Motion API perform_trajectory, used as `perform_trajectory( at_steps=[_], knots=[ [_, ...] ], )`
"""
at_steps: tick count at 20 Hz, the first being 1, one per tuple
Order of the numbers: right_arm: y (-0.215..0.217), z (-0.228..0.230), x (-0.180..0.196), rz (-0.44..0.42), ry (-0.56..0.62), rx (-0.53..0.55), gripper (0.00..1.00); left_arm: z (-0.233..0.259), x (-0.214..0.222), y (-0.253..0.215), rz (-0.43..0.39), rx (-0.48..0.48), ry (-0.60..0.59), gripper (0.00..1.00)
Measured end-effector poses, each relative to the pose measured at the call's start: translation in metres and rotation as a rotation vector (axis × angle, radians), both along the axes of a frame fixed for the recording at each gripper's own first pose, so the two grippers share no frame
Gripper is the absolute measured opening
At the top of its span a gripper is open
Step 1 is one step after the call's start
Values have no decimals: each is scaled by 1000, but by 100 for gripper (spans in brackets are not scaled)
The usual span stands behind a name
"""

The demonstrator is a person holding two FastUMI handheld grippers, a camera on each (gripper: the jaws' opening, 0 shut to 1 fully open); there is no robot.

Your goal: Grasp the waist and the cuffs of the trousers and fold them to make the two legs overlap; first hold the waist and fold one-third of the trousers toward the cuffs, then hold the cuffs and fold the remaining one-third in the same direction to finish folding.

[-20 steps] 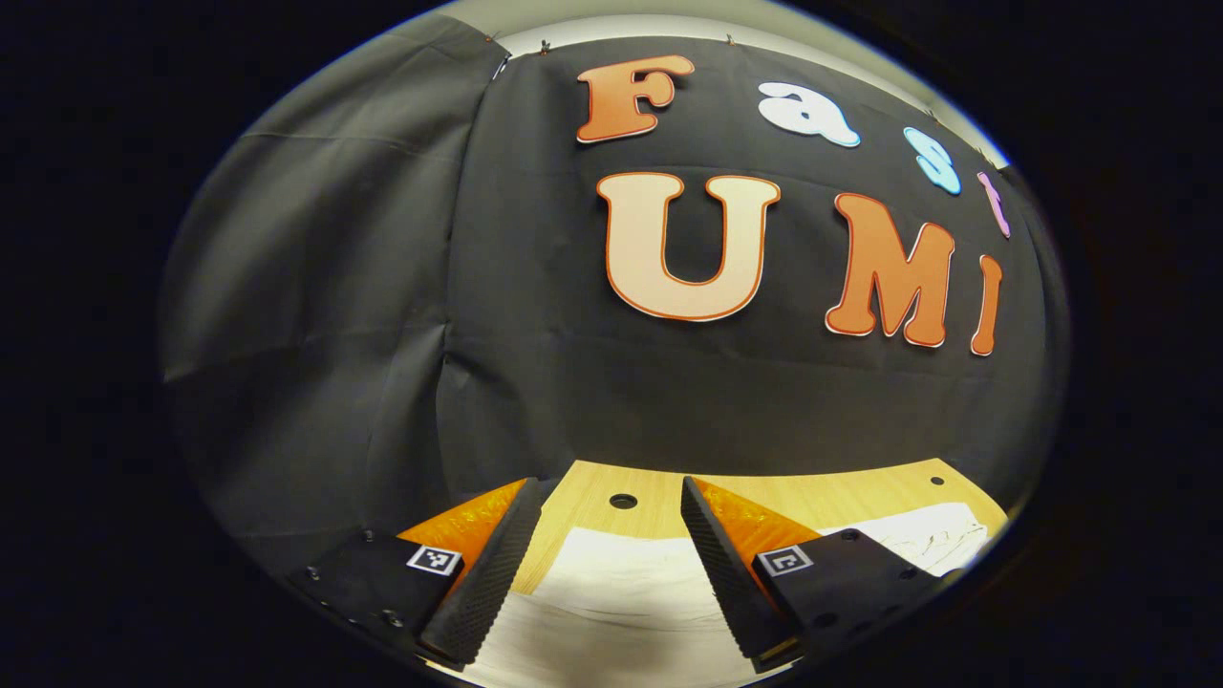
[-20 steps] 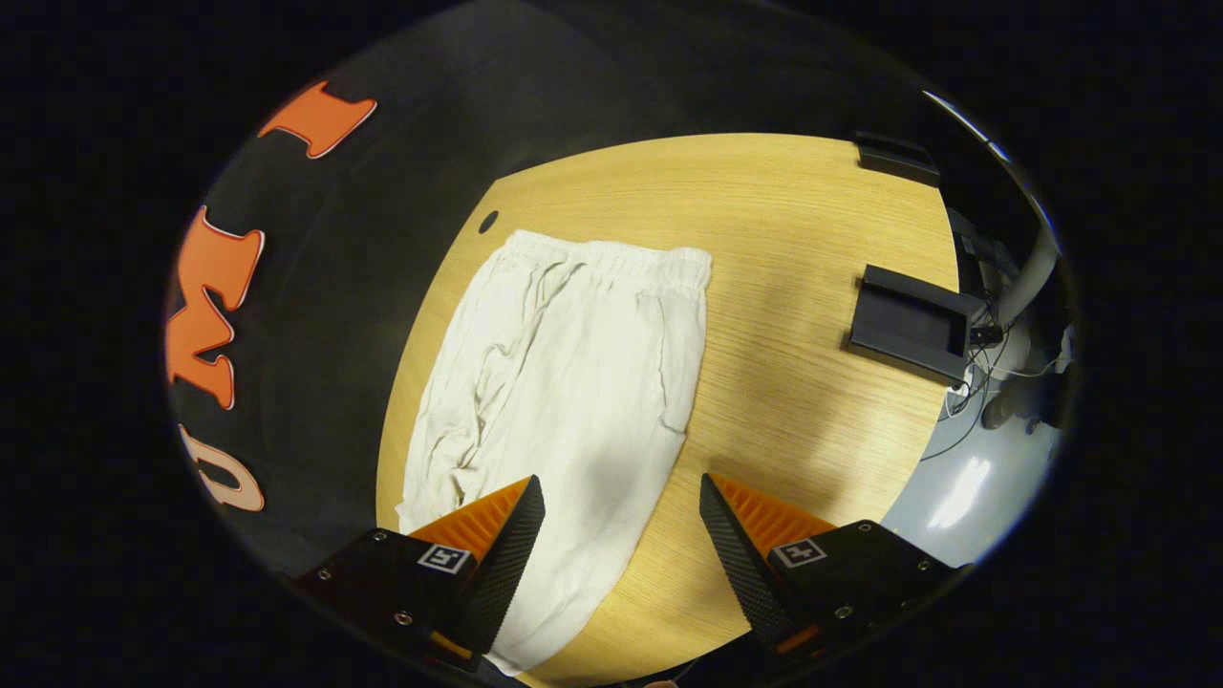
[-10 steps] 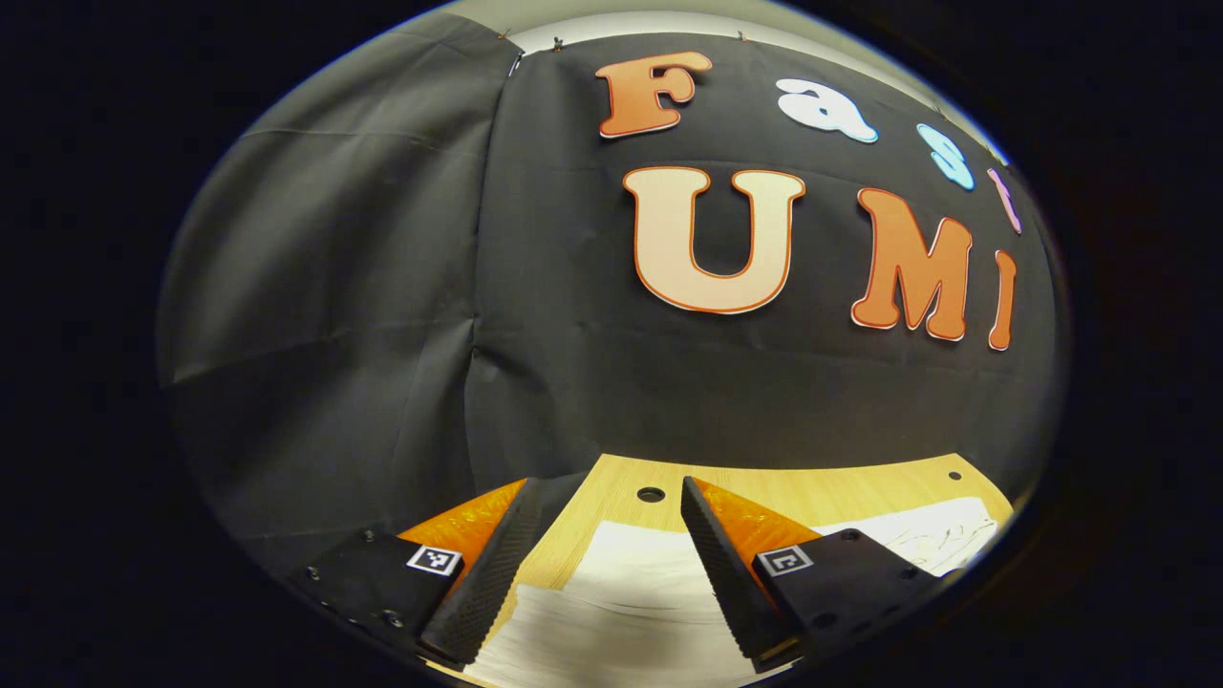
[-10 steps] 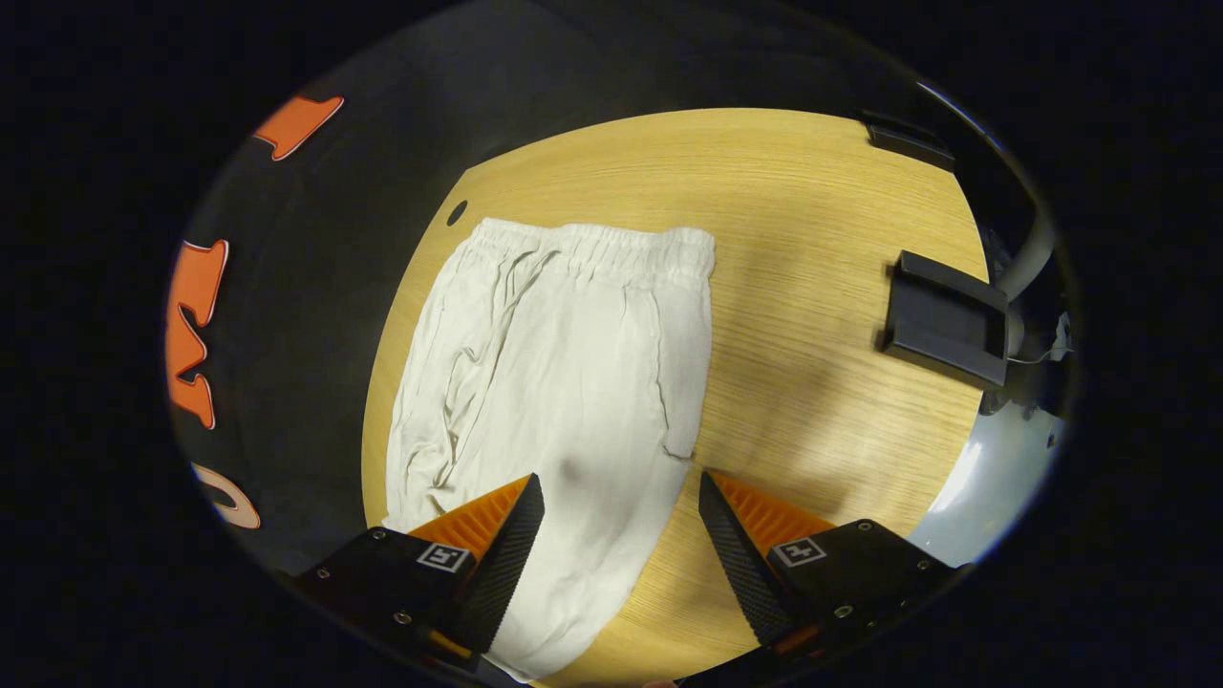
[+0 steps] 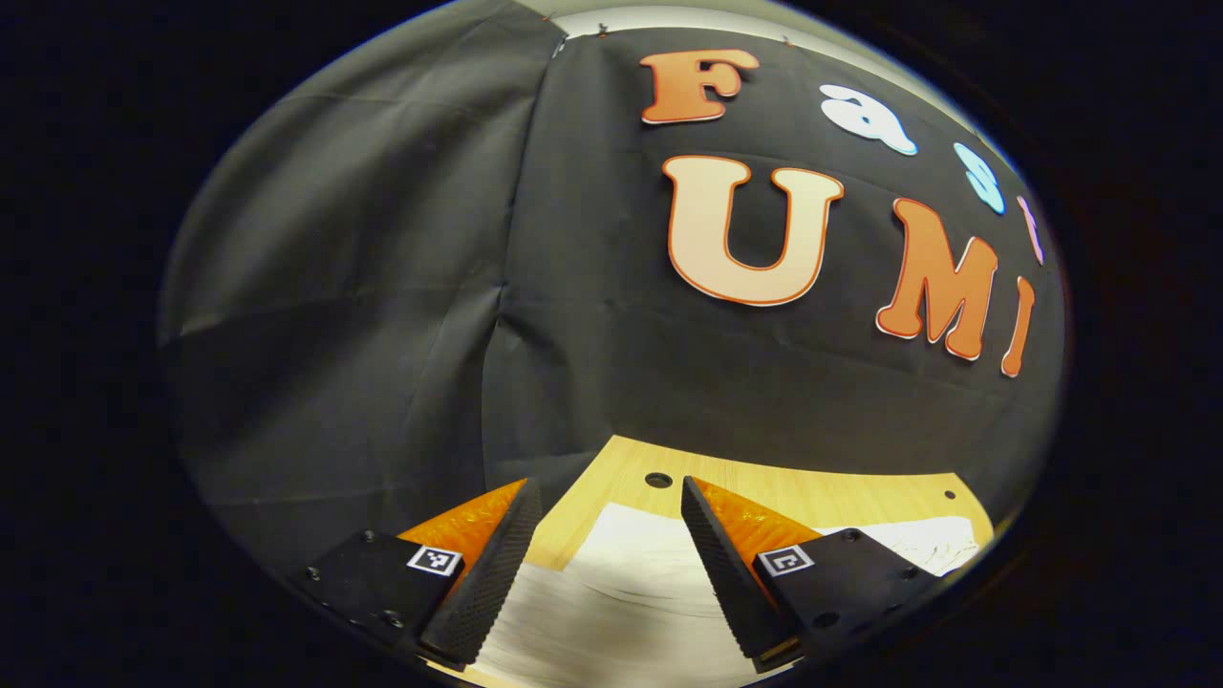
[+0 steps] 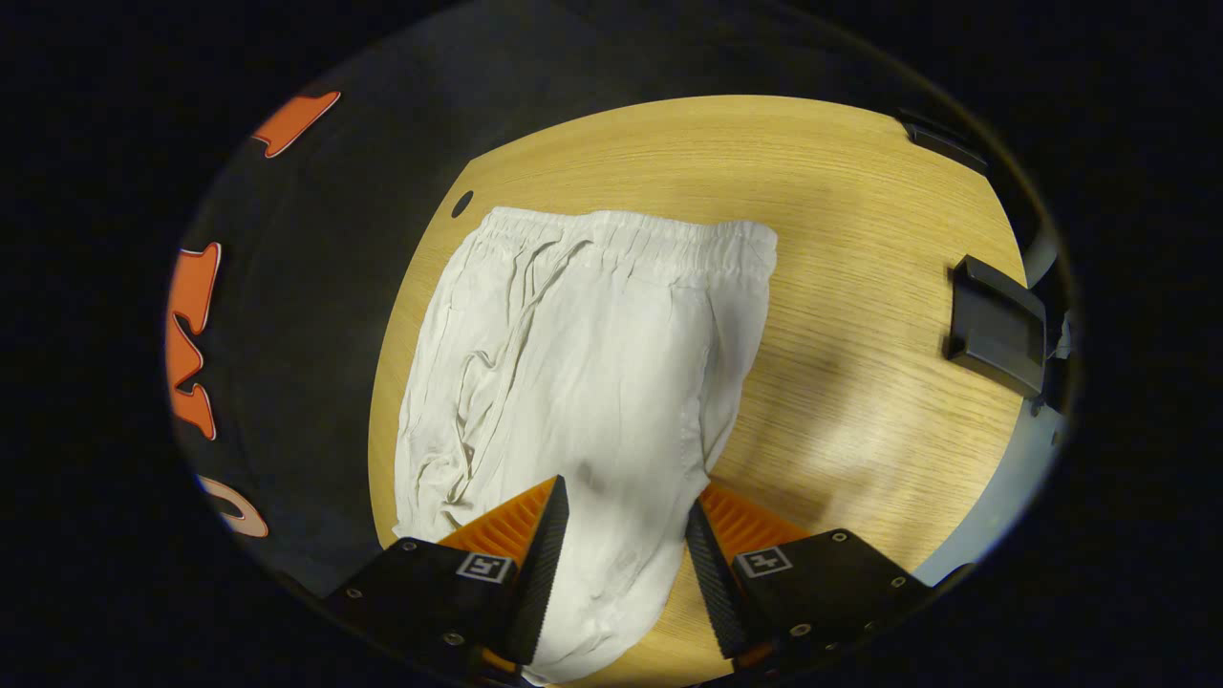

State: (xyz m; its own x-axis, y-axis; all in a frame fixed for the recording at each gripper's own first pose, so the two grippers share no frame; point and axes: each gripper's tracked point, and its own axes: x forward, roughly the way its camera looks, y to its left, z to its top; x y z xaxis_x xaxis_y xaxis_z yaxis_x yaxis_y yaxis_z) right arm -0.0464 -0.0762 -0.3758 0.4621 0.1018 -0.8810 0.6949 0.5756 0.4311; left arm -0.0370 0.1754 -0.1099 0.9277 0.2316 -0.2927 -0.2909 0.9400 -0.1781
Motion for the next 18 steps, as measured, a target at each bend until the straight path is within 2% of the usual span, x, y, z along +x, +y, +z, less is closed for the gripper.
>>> perform_trajectory(
  at_steps=[1,2,3,5,7,8,10,12,13,15,16,17,18],
  knots=[
    [-2,-2,-1,0,12,-2,54,-6,-6,3,10,-36,14,97],
    [-4,-5,-2,-1,23,-9,44,-13,-15,5,20,-71,28,97],
    [-6,-8,-3,-6,34,-12,26,-21,-24,8,34,-106,47,97],
    [-6,-9,-5,-8,41,3,3,-47,-46,11,74,-178,114,96],
    [-6,-8,-5,5,36,3,2,-79,-72,0,98,-306,205,98],
    [-7,-8,-5,12,35,0,2,-94,-83,-7,115,-378,242,95],
    [-5,-9,-6,17,45,2,2,-121,-106,-16,166,-521,331,99],
    [-5,-8,-6,33,48,3,2,-149,-127,-19,241,-611,405,99],
    [-4,-9,-6,38,48,4,2,-158,-132,-23,281,-679,417,95],
    [-3,-8,-7,31,51,20,2,-159,-137,-32,363,-813,440,99],
    [-3,-9,-7,26,52,29,2,-161,-141,-32,394,-845,448,95],
    [-3,-8,-7,22,53,36,2,-161,-143,-31,414,-862,463,99],
    [-3,-9,-7,21,55,40,2,-160,-143,-33,429,-887,469,99]
  ],
)
